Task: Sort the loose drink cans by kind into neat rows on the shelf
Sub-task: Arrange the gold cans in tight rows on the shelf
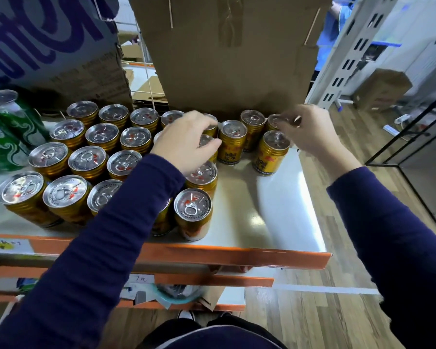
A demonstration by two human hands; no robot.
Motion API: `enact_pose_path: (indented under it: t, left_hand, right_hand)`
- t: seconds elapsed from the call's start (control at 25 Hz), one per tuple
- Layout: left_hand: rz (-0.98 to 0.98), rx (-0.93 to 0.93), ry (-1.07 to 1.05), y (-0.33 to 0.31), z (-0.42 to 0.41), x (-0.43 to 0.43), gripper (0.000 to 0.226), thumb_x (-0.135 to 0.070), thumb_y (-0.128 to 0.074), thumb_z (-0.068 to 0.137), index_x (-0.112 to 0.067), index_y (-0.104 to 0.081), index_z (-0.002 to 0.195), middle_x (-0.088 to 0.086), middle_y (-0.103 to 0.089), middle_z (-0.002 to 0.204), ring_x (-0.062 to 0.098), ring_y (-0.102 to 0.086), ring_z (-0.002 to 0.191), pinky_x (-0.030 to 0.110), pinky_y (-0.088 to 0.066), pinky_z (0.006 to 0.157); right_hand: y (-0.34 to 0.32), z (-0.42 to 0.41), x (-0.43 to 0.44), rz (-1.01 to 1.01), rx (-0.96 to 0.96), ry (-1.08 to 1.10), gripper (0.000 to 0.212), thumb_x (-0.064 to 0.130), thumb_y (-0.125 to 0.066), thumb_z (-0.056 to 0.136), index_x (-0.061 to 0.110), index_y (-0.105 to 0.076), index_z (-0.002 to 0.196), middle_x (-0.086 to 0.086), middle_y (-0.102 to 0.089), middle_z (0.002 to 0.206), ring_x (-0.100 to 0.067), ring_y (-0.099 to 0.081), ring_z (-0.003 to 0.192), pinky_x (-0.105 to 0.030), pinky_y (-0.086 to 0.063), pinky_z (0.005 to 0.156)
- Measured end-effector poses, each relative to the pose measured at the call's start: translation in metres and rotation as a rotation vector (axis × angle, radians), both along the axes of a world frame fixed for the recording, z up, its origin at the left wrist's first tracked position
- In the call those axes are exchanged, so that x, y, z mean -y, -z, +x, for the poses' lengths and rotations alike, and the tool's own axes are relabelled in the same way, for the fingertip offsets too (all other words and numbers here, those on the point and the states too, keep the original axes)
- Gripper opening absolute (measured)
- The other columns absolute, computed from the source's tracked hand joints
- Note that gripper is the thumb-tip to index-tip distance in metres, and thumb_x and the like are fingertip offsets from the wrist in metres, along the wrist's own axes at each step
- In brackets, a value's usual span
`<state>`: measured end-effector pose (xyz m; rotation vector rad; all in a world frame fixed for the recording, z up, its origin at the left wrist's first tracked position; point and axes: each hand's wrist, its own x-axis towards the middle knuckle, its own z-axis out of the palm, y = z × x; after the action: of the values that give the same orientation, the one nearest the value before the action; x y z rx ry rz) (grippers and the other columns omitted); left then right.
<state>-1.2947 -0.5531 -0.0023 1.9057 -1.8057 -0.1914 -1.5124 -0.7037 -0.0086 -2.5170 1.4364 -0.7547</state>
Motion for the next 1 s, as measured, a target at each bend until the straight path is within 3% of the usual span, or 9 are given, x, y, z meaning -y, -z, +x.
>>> enact_pose_path:
  t: [0.2,0.4,0.6,0.8,1.0]
  left_hand:
    - [0.107,0.147,0.077,-0.019,-0.023,0.076,0.046,-0.036,-0.053,0.095,-0.013,-0.051,0.135,0.01,-0.054,0.132,0.027,-0.052,0.12,0.038,-0.043,0.099]
    - [0.27,0.204,0.062,-0.003,-0.037,0.133,0.048,-0.042,-0.052,0.095,-0.005,-0.056,0.125,0.017,-0.059,0.124,0.033,-0.055,0.113,0.038,-0.045,0.092]
    - [0.313,0.137,0.03,0.012,-0.037,0.157,0.056,-0.049,-0.062,0.087,-0.005,-0.056,0.121,0.016,-0.06,0.118,0.032,-0.056,0.106,0.035,-0.044,0.084]
    - [0.254,0.116,-0.043,0.014,-0.039,0.162,0.068,-0.054,-0.078,0.069,-0.006,-0.06,0.114,0.012,-0.064,0.112,0.031,-0.059,0.102,0.038,-0.05,0.084]
    - [0.085,0.035,-0.023,0.004,-0.039,0.15,0.072,-0.048,-0.079,0.07,-0.01,-0.056,0.126,0.01,-0.06,0.121,0.027,-0.056,0.11,0.036,-0.046,0.092]
  right_hand:
    - [0.01,-0.007,0.021,0.137,-0.035,0.105,0.039,0.038,-0.062,0.089,0.004,-0.065,0.108,-0.014,-0.068,0.103,-0.032,-0.06,0.097,-0.04,-0.049,0.082]
    - [0.018,0.0,0.041,0.245,-0.008,0.055,0.034,0.037,-0.062,0.089,0.013,-0.064,0.113,-0.008,-0.067,0.107,-0.027,-0.06,0.1,-0.025,-0.038,0.073]
    - [0.025,-0.007,0.057,0.203,-0.105,-0.025,0.03,0.033,-0.059,0.093,0.008,-0.066,0.107,-0.013,-0.067,0.101,-0.032,-0.059,0.095,-0.03,-0.036,0.068]
    - [0.026,-0.009,0.06,0.246,-0.091,-0.032,0.038,0.045,-0.06,0.09,0.011,-0.066,0.107,-0.008,-0.067,0.101,-0.023,-0.056,0.087,-0.031,-0.041,0.07]
    - [0.031,-0.017,0.061,0.315,0.05,0.022,0.042,0.044,-0.063,0.089,0.006,-0.066,0.108,-0.009,-0.069,0.103,-0.025,-0.063,0.093,-0.038,-0.052,0.078]
